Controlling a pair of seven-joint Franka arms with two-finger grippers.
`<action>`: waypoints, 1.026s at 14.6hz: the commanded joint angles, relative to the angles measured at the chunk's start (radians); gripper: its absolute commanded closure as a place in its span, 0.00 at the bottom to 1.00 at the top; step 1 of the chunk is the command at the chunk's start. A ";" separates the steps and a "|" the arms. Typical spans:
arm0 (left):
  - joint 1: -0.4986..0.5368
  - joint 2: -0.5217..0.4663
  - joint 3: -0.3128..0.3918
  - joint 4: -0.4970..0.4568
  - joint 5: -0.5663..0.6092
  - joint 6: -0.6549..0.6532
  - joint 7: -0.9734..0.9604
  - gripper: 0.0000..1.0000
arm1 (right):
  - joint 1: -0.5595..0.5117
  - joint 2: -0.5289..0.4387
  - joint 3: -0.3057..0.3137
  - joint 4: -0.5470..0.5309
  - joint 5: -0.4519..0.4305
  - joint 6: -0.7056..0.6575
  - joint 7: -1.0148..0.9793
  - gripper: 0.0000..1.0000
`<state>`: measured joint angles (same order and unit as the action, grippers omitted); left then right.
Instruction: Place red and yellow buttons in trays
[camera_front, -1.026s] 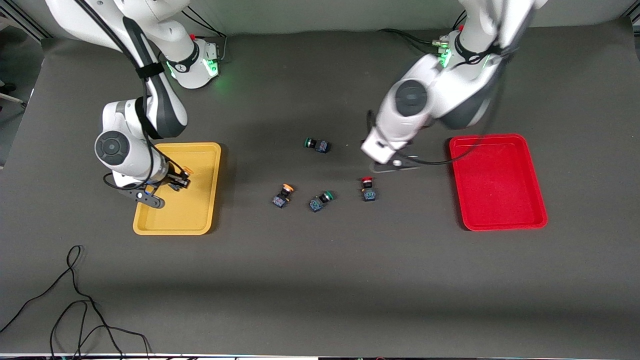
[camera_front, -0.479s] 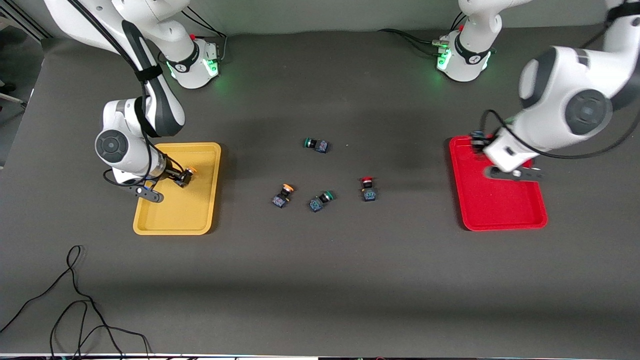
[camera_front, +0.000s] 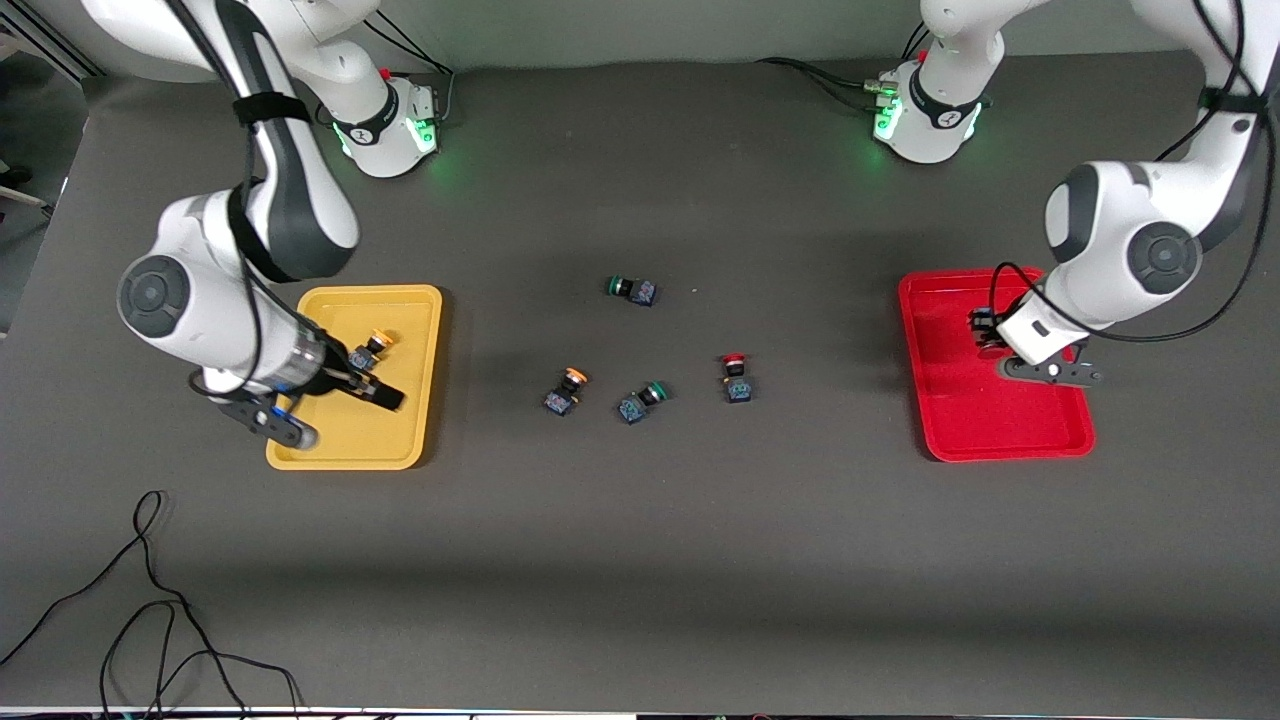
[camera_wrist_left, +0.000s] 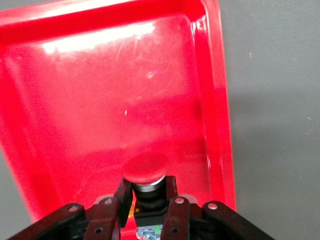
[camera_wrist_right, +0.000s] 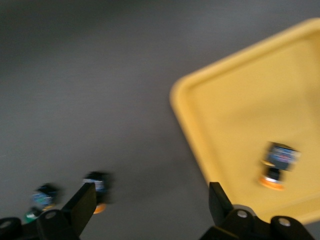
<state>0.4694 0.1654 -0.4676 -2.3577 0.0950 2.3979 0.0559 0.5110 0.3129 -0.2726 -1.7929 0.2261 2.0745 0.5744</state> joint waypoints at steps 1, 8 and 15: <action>0.020 0.051 -0.003 -0.017 0.048 0.084 -0.004 0.77 | 0.004 0.236 0.084 0.258 0.015 -0.020 0.129 0.00; 0.017 0.014 0.001 0.183 0.063 -0.228 0.007 0.00 | 0.124 0.373 0.121 0.211 0.015 0.131 0.236 0.00; -0.164 0.006 -0.029 0.497 -0.006 -0.566 -0.245 0.00 | 0.158 0.385 0.125 0.064 0.025 0.273 0.243 0.00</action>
<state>0.3891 0.1621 -0.4973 -1.8793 0.0971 1.8482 -0.0632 0.6543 0.7105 -0.1439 -1.6925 0.2279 2.3169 0.7959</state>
